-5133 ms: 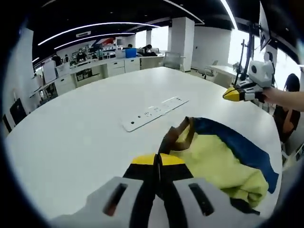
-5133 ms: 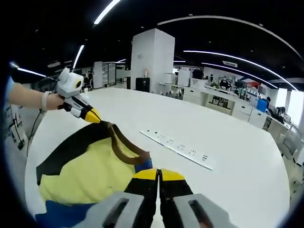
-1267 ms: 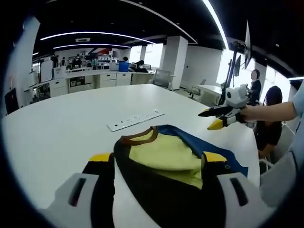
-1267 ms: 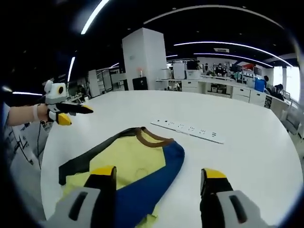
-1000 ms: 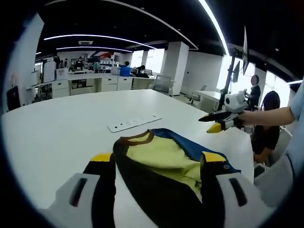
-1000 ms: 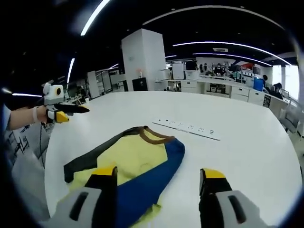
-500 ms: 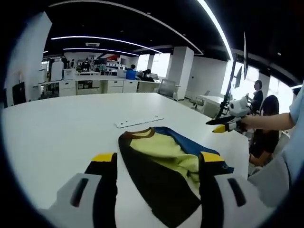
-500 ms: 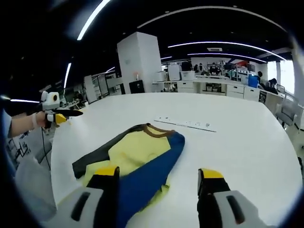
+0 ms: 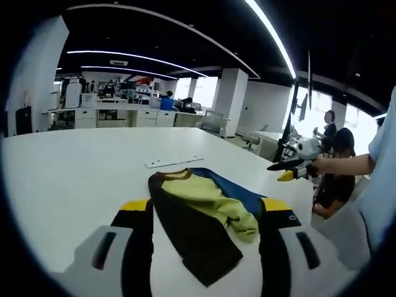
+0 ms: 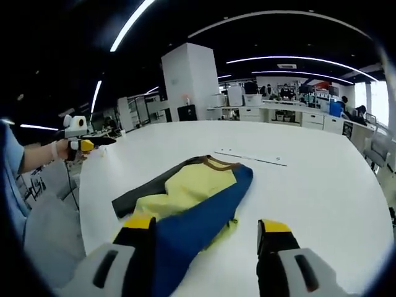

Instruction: Fold the garment on the visible template until the final outline fits inside the template.

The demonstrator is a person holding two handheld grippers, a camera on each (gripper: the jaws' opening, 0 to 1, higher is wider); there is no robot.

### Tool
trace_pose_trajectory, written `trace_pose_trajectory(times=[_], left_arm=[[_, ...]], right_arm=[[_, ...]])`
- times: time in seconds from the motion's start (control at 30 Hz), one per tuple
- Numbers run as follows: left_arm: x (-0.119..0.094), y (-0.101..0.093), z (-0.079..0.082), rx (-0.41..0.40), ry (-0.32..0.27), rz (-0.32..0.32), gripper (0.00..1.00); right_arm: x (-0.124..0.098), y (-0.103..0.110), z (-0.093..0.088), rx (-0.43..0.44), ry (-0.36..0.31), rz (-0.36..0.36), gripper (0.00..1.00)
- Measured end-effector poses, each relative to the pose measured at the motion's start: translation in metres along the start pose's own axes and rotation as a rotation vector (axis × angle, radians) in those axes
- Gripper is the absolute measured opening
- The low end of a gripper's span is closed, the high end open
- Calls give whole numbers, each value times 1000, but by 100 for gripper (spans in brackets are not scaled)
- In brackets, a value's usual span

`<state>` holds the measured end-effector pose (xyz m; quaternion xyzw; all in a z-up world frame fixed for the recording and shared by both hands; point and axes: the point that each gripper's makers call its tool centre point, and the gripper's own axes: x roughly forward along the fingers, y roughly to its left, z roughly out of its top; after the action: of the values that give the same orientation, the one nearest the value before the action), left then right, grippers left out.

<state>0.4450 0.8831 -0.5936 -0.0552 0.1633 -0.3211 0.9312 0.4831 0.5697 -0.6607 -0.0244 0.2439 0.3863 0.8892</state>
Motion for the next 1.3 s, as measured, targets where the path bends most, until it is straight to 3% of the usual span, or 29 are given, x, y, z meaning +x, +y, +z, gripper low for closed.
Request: trace_pose_trajectory(times=[0.57, 0.83, 1.17, 1.3], left_arm=[[-4, -9, 8, -7, -25, -18, 65], [-7, -14, 10, -14, -34, -26, 66], [-10, -26, 7, -29, -40, -40, 64], [-10, -28, 1, -54, -47, -37, 63]], right_arm=[[-11, 18, -28, 31, 41, 39, 57], [-12, 30, -73, 57, 133, 89, 49], [-14, 44, -110, 87, 205, 115, 32], [-14, 51, -119, 135, 213, 134, 26]])
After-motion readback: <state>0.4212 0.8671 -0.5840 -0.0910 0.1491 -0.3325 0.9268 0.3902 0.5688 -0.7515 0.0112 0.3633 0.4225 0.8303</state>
